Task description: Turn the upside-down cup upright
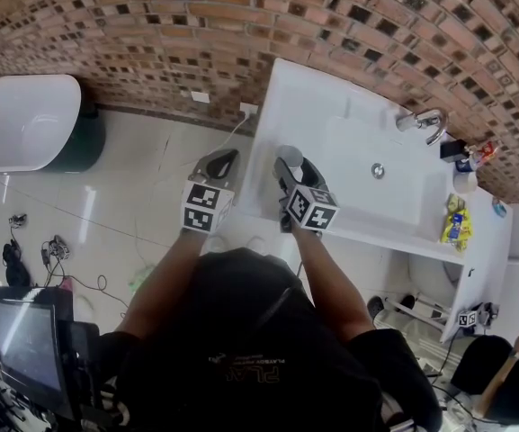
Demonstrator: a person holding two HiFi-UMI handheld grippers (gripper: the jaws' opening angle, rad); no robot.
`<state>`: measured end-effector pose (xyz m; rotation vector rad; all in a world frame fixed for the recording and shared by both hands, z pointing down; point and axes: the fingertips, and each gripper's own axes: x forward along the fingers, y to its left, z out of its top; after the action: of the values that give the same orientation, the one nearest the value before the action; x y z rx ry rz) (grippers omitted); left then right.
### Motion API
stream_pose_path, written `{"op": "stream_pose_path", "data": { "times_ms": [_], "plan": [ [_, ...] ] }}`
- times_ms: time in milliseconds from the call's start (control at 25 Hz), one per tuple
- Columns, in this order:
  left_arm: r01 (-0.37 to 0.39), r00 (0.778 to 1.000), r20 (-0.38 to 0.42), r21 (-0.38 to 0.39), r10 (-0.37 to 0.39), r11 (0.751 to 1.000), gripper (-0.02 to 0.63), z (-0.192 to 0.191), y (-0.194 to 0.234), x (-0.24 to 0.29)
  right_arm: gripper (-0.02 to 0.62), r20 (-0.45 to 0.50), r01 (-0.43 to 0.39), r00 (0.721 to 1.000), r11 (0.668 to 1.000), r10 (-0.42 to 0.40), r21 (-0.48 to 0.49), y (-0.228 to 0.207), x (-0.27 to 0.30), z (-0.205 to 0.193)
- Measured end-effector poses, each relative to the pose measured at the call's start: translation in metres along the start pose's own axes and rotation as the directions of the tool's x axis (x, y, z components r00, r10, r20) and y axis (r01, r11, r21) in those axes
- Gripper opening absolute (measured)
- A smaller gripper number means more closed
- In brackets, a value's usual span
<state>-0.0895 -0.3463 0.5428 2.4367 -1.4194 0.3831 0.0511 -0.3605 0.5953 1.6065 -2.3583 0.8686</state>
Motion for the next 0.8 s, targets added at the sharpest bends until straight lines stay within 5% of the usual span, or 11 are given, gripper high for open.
{"op": "stream_pose_path", "data": {
  "times_ms": [200, 800],
  "plan": [
    [0.001, 1.0, -0.011, 0.03, -0.001, 1.0, -0.002, -0.001, -0.005, -0.002, 0.307, 0.003, 0.005, 1.0, 0.988, -0.004, -0.151, 0.008, -0.004, -0.017],
    [-0.009, 1.0, -0.015, 0.062, 0.01, 0.998, -0.002, 0.0, -0.008, -0.005, 0.314, -0.039, -0.004, 0.999, 0.982, -0.003, -0.188, 0.01, -0.017, -0.048]
  ]
}}
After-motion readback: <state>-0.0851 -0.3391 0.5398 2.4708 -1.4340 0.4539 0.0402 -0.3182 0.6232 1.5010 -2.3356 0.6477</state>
